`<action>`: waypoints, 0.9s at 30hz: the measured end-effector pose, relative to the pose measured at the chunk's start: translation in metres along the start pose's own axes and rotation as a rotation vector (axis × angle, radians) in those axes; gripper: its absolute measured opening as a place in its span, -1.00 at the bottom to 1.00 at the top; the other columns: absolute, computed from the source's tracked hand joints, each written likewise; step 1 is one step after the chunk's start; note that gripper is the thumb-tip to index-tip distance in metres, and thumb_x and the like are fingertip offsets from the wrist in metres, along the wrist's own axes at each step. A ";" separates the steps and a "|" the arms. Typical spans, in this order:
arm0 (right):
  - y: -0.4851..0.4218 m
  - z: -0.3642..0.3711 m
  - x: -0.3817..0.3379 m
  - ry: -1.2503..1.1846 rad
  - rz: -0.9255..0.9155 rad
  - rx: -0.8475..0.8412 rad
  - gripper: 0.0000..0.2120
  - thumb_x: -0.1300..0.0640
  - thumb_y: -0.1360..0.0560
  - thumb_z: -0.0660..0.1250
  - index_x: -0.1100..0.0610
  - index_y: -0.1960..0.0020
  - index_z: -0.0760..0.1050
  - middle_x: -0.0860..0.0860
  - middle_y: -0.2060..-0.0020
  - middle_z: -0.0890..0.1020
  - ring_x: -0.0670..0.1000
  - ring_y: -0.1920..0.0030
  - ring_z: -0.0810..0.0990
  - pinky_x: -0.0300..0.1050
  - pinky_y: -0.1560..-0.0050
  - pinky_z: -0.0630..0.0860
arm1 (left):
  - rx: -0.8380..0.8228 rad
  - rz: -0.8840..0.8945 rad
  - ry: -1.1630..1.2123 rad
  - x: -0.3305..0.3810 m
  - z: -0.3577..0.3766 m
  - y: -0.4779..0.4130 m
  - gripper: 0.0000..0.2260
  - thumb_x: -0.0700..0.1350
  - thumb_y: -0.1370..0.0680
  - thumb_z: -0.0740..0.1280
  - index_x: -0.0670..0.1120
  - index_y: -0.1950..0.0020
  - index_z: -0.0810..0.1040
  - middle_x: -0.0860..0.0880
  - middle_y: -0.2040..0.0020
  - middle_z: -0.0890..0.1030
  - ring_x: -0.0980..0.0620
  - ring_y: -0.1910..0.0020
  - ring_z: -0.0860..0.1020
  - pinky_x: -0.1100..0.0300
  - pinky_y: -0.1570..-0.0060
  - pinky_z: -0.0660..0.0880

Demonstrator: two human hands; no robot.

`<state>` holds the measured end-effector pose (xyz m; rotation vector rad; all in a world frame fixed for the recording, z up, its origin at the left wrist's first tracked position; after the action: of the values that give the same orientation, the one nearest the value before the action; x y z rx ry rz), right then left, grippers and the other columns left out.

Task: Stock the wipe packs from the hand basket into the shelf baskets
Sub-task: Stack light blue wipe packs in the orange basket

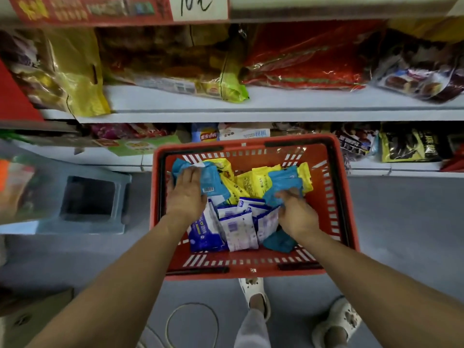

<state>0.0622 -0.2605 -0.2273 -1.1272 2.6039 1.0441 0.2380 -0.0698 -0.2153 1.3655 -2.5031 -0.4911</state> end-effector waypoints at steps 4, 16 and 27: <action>-0.019 -0.016 0.015 0.028 0.013 0.175 -0.50 0.26 -0.50 0.26 0.07 -0.41 0.26 0.06 -0.38 0.26 0.16 -0.24 0.47 0.03 0.12 0.54 | 0.110 0.039 -0.074 0.000 -0.005 -0.010 -0.40 0.01 -0.52 0.37 -0.02 -0.48 0.21 -0.11 -0.38 0.33 -0.12 -0.42 0.28 -0.12 -0.49 0.12; -0.001 -0.031 0.022 0.369 -0.097 0.038 -0.74 0.06 -0.51 0.30 0.05 -0.18 0.41 0.03 -0.22 0.44 0.13 -0.04 0.59 -0.09 0.15 0.45 | 0.017 -0.070 0.509 0.011 -0.030 0.008 -0.79 -0.11 -0.55 0.34 -0.15 -0.13 0.44 -0.14 -0.01 0.57 -0.09 0.11 0.57 0.12 0.23 0.47; 0.175 -0.197 0.043 0.024 -0.380 0.705 -0.66 0.20 -0.20 0.34 -0.02 0.12 0.29 -0.10 -0.06 0.43 0.04 0.39 0.58 -0.23 0.61 0.27 | -0.532 -0.448 1.857 0.204 -0.065 0.116 -0.69 0.09 -0.60 0.22 -0.11 -0.09 0.61 -0.15 0.08 0.71 -0.09 0.19 0.69 0.04 0.23 0.65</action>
<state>-0.0568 -0.3265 0.0019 -1.3320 2.3088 0.0196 0.0652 -0.1947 -0.0977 1.1161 -0.5261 0.1253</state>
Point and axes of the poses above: each hand's wrist, its own y-axis away from the middle knuckle, its own z-axis out of the palm, x = y × z, the point moved 8 cm from there along -y, towards the middle knuckle
